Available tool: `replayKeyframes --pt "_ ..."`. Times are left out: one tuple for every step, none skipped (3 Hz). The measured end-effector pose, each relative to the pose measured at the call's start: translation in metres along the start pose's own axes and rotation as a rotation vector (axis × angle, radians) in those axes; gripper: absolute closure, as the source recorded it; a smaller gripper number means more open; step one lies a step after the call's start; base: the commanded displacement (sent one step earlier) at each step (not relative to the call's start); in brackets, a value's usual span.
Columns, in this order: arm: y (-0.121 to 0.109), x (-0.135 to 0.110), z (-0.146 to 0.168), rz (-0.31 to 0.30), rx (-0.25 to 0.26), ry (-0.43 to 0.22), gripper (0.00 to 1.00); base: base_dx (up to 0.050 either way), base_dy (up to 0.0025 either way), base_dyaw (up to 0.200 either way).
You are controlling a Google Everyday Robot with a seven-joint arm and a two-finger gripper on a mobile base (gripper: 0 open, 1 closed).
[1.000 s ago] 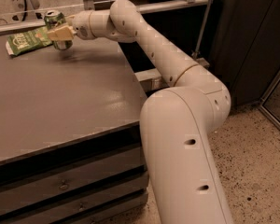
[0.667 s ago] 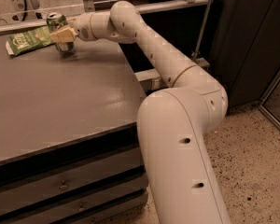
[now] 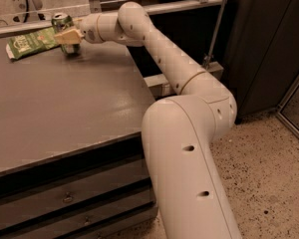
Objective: Move green can near green jalapeno chip bag
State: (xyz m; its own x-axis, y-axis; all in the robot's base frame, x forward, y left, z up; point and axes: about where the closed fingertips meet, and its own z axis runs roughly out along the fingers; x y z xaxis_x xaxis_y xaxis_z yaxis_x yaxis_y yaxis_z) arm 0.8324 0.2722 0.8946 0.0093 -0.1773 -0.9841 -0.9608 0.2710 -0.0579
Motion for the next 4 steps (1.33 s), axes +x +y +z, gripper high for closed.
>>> replayKeyframes --pt "-0.006 0.0 0.002 0.0 0.008 -0.008 1.0 0.0 0.0 0.0" --pt "-0.011 0.0 0.005 0.003 0.013 -0.011 0.82 0.0 0.0 0.0" --pt "-0.014 0.003 0.009 0.01 0.014 -0.013 0.59 0.0 0.0 0.0" --pt "-0.016 0.004 0.011 0.014 0.014 -0.013 0.36 0.0 0.0 0.0"
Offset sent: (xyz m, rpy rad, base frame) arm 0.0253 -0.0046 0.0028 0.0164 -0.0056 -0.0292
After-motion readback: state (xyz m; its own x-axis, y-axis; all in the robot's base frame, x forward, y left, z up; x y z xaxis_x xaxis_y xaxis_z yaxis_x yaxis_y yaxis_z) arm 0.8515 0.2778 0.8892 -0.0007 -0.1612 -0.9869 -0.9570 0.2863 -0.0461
